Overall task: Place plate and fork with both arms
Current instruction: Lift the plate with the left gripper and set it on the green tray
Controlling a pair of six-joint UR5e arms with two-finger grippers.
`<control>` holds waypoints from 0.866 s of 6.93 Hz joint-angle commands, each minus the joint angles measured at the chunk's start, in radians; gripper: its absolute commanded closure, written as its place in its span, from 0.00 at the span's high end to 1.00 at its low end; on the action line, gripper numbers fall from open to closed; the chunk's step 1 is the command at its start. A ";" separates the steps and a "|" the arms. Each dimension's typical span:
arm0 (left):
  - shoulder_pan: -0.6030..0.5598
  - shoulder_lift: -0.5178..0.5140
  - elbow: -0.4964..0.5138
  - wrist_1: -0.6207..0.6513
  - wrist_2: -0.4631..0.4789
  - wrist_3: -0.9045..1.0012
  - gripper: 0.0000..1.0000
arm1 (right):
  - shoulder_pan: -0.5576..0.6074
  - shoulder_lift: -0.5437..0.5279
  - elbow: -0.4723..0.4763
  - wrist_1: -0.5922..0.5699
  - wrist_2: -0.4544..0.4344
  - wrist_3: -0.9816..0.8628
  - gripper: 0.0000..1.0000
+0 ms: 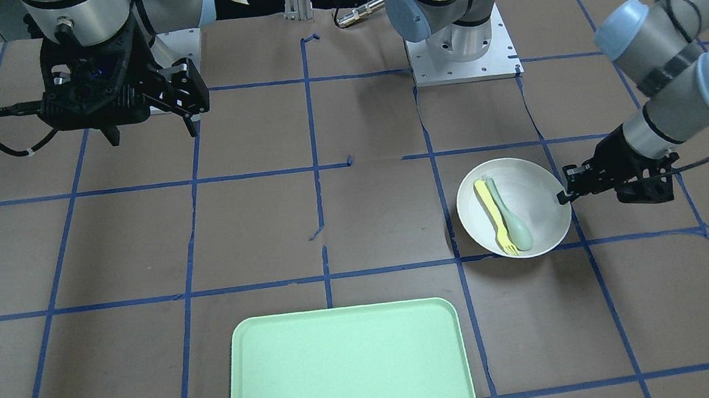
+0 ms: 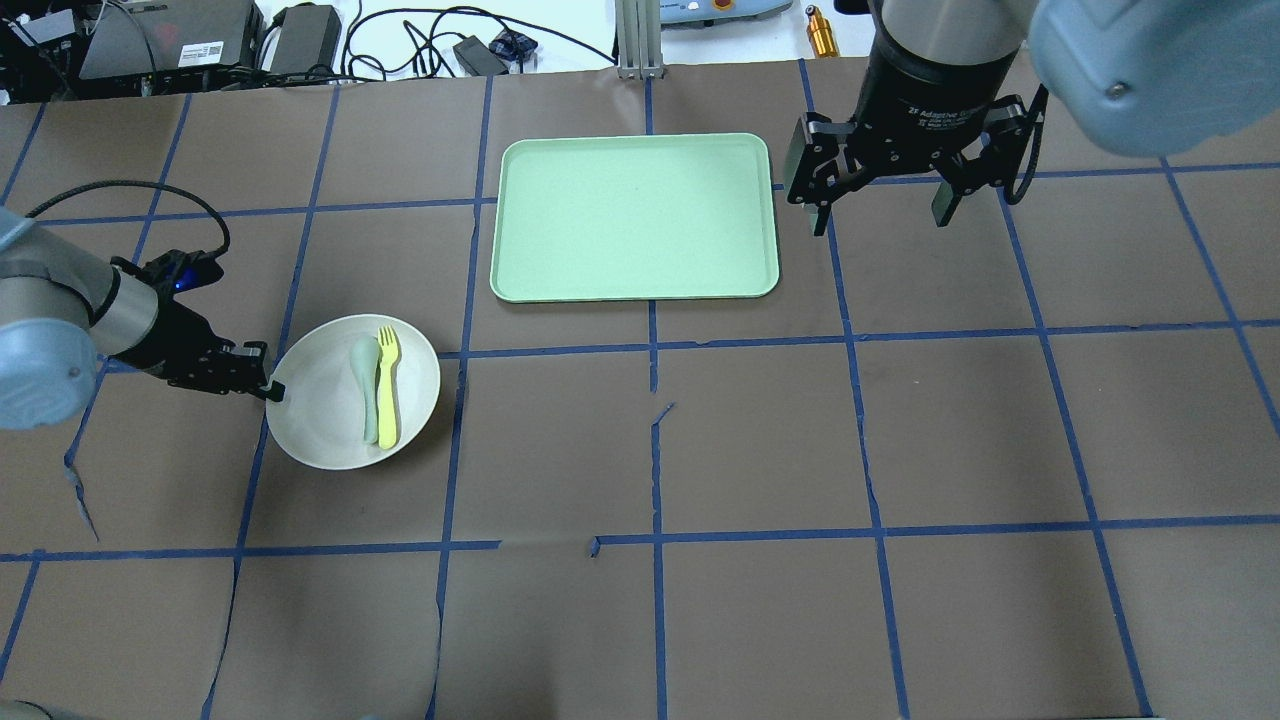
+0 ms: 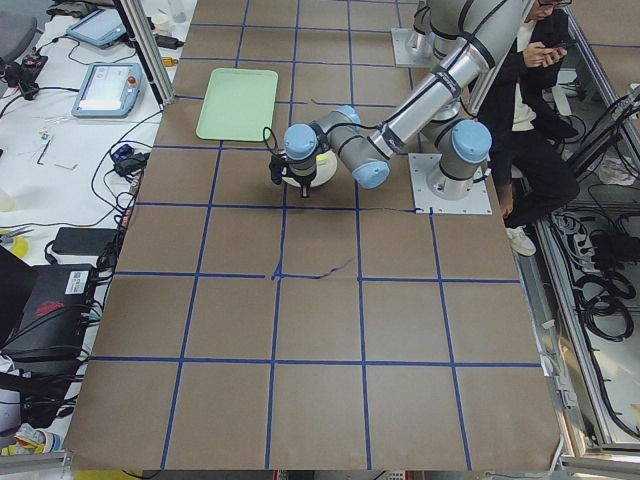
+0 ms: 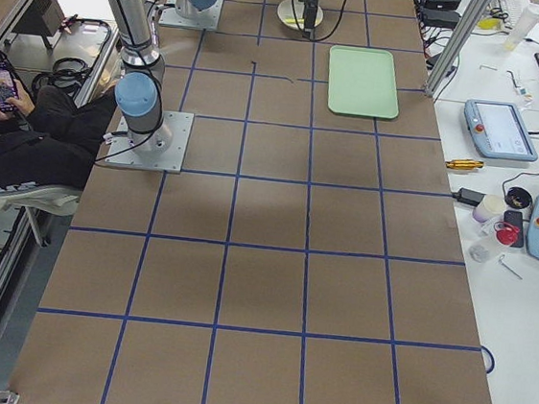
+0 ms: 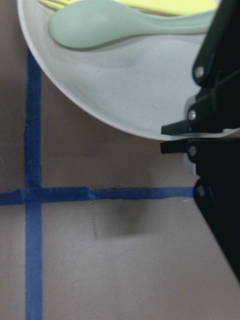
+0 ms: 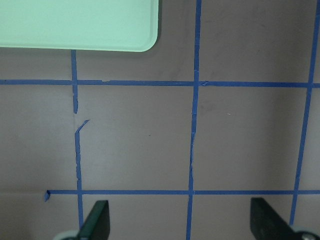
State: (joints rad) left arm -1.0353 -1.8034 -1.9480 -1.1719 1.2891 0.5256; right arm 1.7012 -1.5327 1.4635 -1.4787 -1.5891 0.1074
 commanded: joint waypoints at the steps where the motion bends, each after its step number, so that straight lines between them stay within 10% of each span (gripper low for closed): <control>1: -0.062 -0.115 0.197 -0.115 -0.131 -0.019 0.00 | 0.000 0.000 -0.002 0.000 0.000 0.000 1.00; 6: -0.507 -0.561 0.751 0.083 -0.148 -0.406 0.00 | 0.000 0.002 0.001 0.000 0.000 0.000 1.00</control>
State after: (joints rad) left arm -1.4702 -2.2867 -1.3119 -1.0938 1.1402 0.1773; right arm 1.7011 -1.5310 1.4644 -1.4787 -1.5892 0.1072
